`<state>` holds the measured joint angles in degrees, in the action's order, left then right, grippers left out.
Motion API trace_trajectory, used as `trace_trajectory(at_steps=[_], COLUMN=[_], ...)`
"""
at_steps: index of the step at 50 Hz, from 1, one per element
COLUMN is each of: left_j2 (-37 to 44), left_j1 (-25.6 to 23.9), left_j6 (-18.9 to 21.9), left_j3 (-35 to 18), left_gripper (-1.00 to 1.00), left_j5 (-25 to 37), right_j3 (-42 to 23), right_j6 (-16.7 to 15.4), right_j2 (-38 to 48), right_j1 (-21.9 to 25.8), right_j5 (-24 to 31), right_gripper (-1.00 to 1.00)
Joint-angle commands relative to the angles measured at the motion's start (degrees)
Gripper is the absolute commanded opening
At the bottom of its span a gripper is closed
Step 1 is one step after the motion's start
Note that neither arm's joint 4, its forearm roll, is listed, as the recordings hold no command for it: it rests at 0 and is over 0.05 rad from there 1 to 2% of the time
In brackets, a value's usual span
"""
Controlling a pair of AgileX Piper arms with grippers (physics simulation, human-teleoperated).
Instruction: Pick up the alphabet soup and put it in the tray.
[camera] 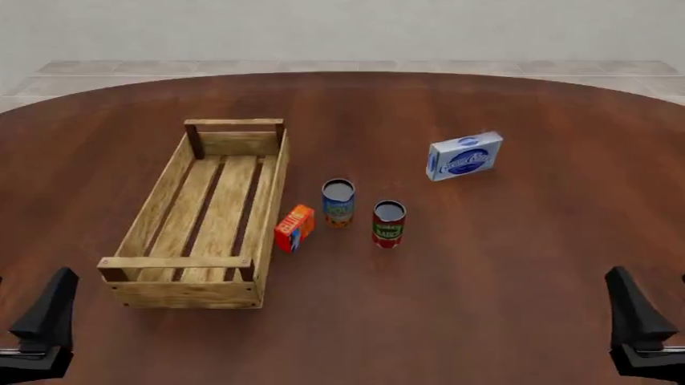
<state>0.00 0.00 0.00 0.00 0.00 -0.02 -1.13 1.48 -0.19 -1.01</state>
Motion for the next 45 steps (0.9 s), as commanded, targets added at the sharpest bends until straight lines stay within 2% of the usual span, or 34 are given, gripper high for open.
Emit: trace_trajectory(at_steps=[1,10,13,14,17,18,20,24,29,32,34,35,36,37,38,39,45], left_j2=[0.0,0.0,0.0,0.0,0.0,0.0,0.0,0.0,0.0,0.0,0.0,0.0,0.0,0.0,0.0,0.0,0.0], left_j1=[0.0,0.0,0.0,0.0,0.0,0.0,0.0,0.0,0.0,0.0,0.0,0.0,0.0,0.0,0.0,0.0,0.0], left_j6=[0.0,0.0,0.0,0.0,0.0,0.0,0.0,0.0,0.0,0.0,0.0,0.0,0.0,0.0,0.0,0.0,0.0], left_j3=[0.0,0.0,0.0,0.0,0.0,0.0,0.0,0.0,0.0,0.0,0.0,0.0,0.0,0.0,0.0,0.0,0.0], left_gripper=[1.00,1.00,1.00,1.00,1.00,1.00,1.00,1.00,1.00,1.00,1.00,1.00,1.00,1.00,1.00,1.00,1.00], left_j5=[0.0,0.0,0.0,0.0,0.0,0.0,0.0,0.0,0.0,0.0,0.0,0.0,0.0,0.0,0.0,0.0,0.0], right_j3=[0.0,-0.1,0.0,-0.1,-1.8,-4.1,-5.8,-8.5,-11.5,-14.7,-16.6,-17.9,-17.9,-19.3,-20.1,-20.8,-27.7], right_j6=[-2.1,-1.8,-3.5,-2.7,-3.7,-3.9,-5.6,-6.3,-7.1,-7.5,-6.4,-5.2,-5.2,-5.8,-5.7,-6.8,-8.7], right_j2=[5.5,1.9,3.9,5.9,9.9,10.9,14.7,23.3,28.3,30.6,32.7,34.8,34.8,36.0,37.2,37.8,43.8], right_j1=[0.0,0.6,0.5,-0.6,1.1,0.8,2.4,6.5,9.6,11.9,12.8,10.8,10.8,13.7,14.5,14.3,17.6], right_j5=[-4.2,-1.6,-2.9,-4.3,-5.4,-4.0,-4.4,-6.8,-7.1,-5.8,-5.2,-4.8,-4.8,-4.3,-4.1,-4.0,-1.2], right_gripper=[1.00,1.00,1.00,1.00,1.00,1.00,1.00,1.00,1.00,1.00,1.00,1.00,1.00,1.00,1.00,1.00,1.00])
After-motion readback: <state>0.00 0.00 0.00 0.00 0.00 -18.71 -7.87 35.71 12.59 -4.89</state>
